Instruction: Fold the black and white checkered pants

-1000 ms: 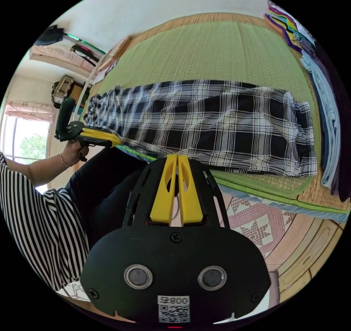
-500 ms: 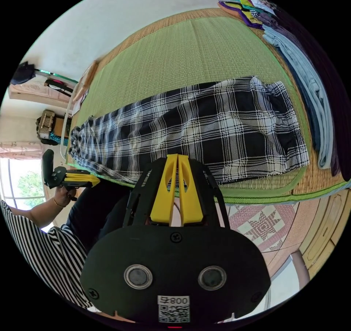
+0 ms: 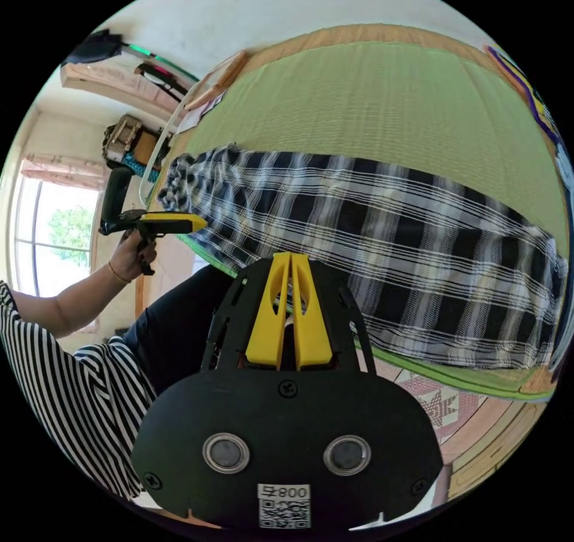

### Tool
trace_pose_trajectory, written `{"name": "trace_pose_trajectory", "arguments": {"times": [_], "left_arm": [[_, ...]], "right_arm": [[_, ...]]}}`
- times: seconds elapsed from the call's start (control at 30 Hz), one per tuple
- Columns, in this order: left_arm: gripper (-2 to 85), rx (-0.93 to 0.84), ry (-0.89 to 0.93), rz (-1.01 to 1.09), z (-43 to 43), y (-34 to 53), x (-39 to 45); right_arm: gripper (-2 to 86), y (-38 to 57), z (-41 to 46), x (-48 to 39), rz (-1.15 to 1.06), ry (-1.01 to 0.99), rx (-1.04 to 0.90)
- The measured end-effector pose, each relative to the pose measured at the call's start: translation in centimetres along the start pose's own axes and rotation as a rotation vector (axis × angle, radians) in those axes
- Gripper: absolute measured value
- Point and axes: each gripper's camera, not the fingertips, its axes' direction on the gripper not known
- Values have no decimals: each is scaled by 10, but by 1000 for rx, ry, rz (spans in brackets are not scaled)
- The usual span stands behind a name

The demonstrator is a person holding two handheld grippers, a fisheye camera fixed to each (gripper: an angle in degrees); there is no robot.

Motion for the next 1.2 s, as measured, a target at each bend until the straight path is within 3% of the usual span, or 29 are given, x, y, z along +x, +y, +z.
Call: {"name": "trace_pose_trajectory", "arguments": {"times": [0.73, 1.2], "left_arm": [[1, -30, 63, 10, -74, 63, -29], [1, 48, 62, -131, -143, 94, -69]], "right_arm": [[0, -39, 53, -65, -152, -64, -260], [2, -79, 65, -101, -151, -113, -212]]}}
